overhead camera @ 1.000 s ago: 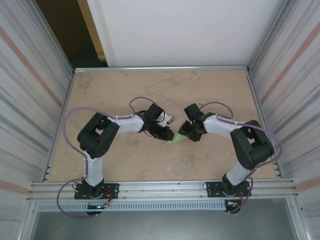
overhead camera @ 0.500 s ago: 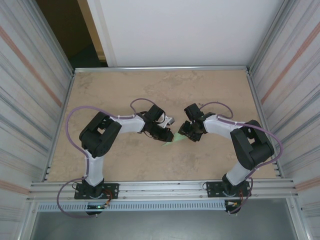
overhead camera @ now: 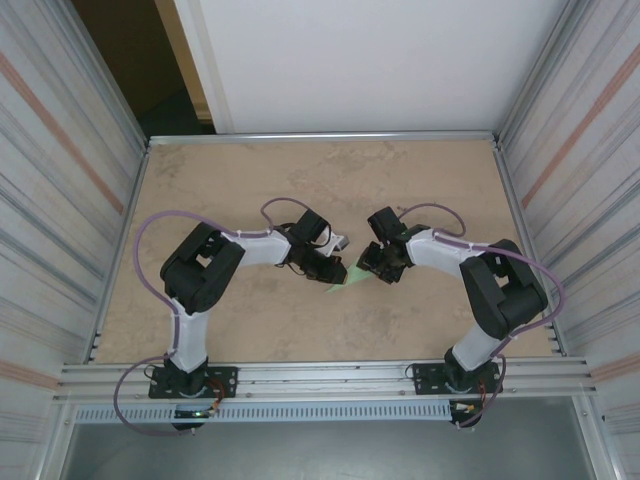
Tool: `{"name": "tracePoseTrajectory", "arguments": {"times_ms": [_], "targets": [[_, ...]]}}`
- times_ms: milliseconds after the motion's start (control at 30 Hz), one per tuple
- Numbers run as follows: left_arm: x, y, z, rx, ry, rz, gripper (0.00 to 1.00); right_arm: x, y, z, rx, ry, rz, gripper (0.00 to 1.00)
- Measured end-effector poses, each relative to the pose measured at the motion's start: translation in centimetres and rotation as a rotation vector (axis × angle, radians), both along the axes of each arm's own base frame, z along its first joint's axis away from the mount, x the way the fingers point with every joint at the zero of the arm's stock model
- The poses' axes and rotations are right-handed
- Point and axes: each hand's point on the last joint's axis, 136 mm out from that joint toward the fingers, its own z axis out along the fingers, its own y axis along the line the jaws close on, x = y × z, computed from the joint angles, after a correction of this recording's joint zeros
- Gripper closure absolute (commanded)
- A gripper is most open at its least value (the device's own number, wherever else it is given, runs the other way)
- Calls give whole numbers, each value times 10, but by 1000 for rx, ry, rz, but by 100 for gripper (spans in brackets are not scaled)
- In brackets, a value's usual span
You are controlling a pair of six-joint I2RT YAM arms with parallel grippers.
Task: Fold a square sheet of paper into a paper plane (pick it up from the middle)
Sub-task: Fold the wing for the fifth time at the center of the table.
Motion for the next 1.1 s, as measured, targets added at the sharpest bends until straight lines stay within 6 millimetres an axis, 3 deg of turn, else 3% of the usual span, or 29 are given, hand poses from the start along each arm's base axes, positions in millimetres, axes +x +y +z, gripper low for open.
{"name": "tracePoseTrajectory", "arguments": {"times_ms": [333,467,600,867,1100], "targets": [[1,1,0,-11,46,27,90,3,-4,12,21,-45,33,44],[1,1,-1,-11,63,40,90,8,-12,45,68,-169,37,47],[2,1,-2,-7,91,70,90,9,0,73,183,-295,84,56],[6,0,-3,11,133,148,90,-2,47,46,303,-230,213,78],[7,-2,-3,12,144,192,89,6,55,30,327,-217,220,83]]}}
